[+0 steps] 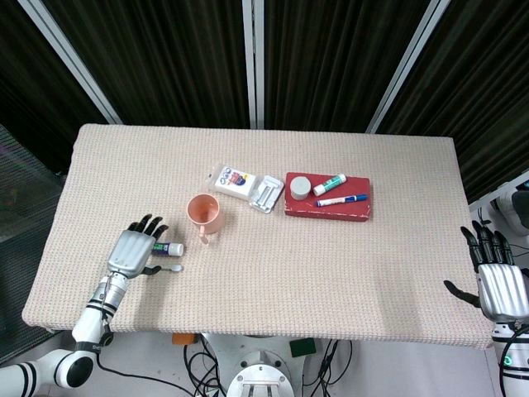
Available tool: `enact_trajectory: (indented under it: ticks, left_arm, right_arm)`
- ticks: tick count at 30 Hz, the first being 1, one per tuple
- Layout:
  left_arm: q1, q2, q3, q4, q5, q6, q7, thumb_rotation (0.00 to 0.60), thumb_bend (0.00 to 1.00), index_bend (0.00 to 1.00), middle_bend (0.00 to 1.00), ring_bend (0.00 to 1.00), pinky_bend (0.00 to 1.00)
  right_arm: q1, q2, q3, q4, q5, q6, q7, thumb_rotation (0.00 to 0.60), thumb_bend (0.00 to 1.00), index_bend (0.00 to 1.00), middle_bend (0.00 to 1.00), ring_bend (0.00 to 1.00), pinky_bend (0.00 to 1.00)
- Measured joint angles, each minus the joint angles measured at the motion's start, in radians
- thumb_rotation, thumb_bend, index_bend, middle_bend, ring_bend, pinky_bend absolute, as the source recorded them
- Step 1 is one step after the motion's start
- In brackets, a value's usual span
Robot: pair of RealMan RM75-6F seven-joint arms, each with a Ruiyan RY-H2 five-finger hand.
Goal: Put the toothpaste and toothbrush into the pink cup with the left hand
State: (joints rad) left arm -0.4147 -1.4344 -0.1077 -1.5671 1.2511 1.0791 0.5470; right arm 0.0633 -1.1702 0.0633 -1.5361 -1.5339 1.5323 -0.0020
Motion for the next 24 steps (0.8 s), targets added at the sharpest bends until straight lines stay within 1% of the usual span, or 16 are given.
enact_trajectory:
  ticks: [5,9,12,24]
  left_arm:
    - [-0.012,-0.019,0.003,0.03,-0.003,-0.002,-0.021,0.53,0.12,0.25,0.13,0.09,0.27]
    - [-0.022,-0.032,0.007,0.053,-0.008,-0.006,-0.032,0.586,0.13,0.28,0.13,0.09,0.27]
    - [-0.028,-0.043,0.009,0.068,-0.002,-0.003,-0.044,0.599,0.14,0.31,0.13,0.09,0.27]
    - [-0.054,-0.091,0.022,0.134,-0.021,-0.014,-0.033,0.6,0.17,0.39,0.14,0.1,0.27]
  right_arm:
    - [-0.001,-0.006,0.003,0.008,0.006,0.001,0.003,0.6,0.24,0.0,0.0,0.0,0.0]
    - [-0.006,-0.008,0.001,0.011,0.006,0.005,0.001,0.6,0.24,0.0,0.0,0.0,0.0]
    - [-0.008,-0.009,0.003,0.013,0.011,0.007,0.005,0.6,0.24,0.0,0.0,0.0,0.0]
    - [-0.008,-0.012,0.005,0.013,0.014,0.001,0.01,0.6,0.25,0.0,0.0,0.0,0.0]
